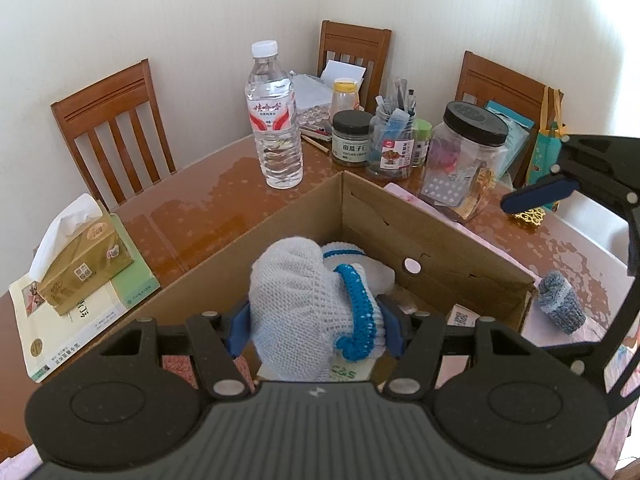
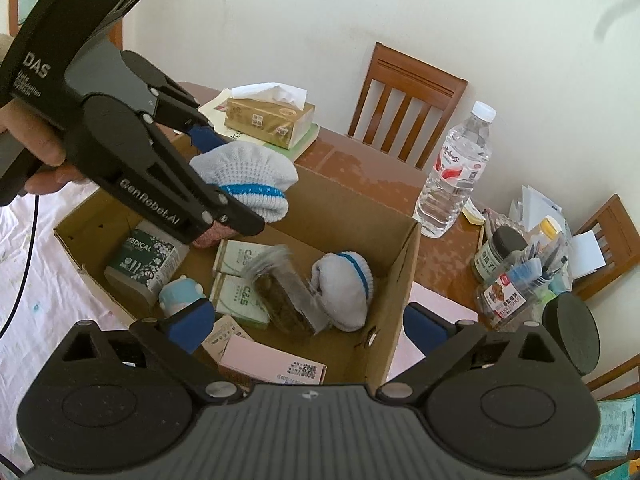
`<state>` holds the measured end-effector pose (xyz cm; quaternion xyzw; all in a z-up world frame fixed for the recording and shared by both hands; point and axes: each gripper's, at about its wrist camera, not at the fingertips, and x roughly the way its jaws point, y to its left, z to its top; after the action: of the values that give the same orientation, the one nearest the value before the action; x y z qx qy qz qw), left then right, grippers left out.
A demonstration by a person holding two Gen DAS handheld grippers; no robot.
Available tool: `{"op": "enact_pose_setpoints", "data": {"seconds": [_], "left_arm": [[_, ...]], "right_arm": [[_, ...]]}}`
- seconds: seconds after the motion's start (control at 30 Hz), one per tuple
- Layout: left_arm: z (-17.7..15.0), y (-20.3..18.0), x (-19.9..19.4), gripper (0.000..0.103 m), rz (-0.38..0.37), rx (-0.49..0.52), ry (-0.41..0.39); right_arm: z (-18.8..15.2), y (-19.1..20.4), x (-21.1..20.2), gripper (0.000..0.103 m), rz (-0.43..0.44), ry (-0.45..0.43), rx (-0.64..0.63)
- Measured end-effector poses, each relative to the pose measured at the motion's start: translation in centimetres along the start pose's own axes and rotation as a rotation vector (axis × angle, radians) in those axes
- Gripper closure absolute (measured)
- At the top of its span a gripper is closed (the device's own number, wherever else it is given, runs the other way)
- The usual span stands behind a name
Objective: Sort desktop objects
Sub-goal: 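Carry the snack jar and white glove into the cardboard box and release both, then withdraw both tools from the box toward the second snack jar and clear lid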
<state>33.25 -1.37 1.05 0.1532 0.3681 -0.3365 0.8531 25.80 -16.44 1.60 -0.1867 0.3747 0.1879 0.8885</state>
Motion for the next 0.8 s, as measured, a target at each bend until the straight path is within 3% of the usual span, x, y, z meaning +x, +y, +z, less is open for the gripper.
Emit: {"op": "enact_pose_setpoints", "data": {"seconds": [0.1,0.2,0.27,0.57,0.8], "left_arm": [[0.3,0.4,0.3,0.036,0.014,-0.003,-0.009],[0.4,0.8,0.7,0.018,0.036,-0.016,0.0],[0.3,1.0,0.7,0.016,0.044,-0.021,-0.005],[-0.3,1.0,-0.3,0.014,0.002,-0.061,0.014],[-0.8,-0.6,-2.0,0.014,0.036,-0.023,0.021]], "right_arm": [[-0.1,0.1,-0.2,0.001,-0.002,0.001,0.006],[-0.2,0.1,-0.5,0.001,-0.006,-0.001,0.008],[-0.3,0.1,-0.7,0.001,-0.011,-0.002,0.01],[-1.1,0.4,-1.4,0.001,-0.014,0.004,0.026],[-2.5,0.5,-2.6,0.0,-0.025,0.007,0.046]]}}
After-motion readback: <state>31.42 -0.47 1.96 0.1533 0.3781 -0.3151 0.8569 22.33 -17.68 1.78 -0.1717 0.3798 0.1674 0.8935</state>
